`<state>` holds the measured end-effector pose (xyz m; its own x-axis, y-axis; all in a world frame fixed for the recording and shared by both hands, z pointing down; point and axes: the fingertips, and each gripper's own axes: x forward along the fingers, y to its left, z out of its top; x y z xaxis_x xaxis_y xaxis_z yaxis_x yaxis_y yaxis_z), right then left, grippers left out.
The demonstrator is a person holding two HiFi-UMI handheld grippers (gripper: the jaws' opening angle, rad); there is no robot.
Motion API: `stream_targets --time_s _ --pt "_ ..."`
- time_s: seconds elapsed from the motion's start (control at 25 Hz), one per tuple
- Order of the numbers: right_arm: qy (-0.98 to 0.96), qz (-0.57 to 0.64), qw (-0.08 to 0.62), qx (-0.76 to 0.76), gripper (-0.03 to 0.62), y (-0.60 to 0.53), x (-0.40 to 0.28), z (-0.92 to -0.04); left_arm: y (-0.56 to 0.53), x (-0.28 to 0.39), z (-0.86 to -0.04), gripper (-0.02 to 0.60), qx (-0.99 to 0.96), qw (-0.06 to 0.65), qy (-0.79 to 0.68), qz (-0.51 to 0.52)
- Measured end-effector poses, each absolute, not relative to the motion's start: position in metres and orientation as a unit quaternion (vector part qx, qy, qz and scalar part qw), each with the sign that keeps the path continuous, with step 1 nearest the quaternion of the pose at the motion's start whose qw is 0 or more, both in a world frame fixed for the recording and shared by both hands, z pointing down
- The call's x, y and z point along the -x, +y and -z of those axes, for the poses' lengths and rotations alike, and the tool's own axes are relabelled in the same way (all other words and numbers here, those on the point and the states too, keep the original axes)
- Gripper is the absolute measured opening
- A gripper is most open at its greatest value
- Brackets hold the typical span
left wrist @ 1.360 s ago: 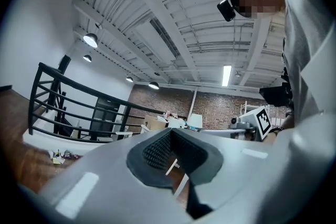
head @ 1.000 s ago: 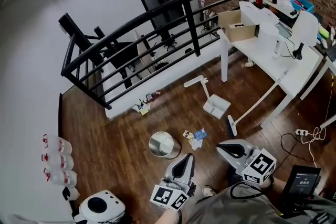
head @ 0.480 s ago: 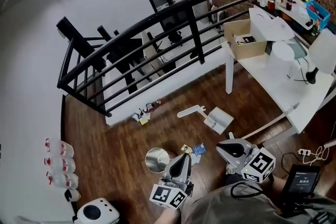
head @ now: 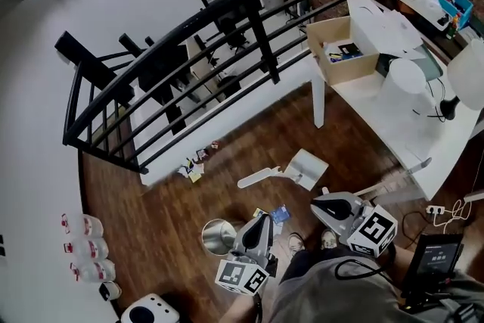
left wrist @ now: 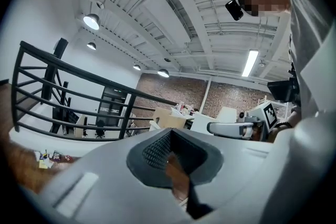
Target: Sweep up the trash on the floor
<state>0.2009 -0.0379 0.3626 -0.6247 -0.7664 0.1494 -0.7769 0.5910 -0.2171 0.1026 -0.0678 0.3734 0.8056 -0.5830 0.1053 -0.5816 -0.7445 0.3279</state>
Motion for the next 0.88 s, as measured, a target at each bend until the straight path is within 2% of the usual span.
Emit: stream_targets --time_s 0.2,0.44,0.72,0.88 --pt "-0.883 -0.139 0.029 -0.447 0.002 -0.058 -0.207 -0.377 -0.089 -0.111 -0.392 0.000 -0.937 0.179 -0.301 -0.015" --pt "-0.876 -0.165 0.054 -0.450 0.002 -0.082 -0.216 -0.427 -0.118 -0.114 -0.452 0.000 -0.927 0.204 -0.310 -0.048" --pt "-0.861 -0.216 0.065 -0.456 0.002 -0.117 -0.219 -0.537 -0.163 -0.122 -0.571 0.000 -0.916 0.228 -0.317 -0.089" --pt "-0.858 -0.229 0.098 -0.449 0.002 -0.131 -0.219 -0.604 -0.187 -0.125 -0.625 0.000 -0.912 0.239 -0.319 -0.099"
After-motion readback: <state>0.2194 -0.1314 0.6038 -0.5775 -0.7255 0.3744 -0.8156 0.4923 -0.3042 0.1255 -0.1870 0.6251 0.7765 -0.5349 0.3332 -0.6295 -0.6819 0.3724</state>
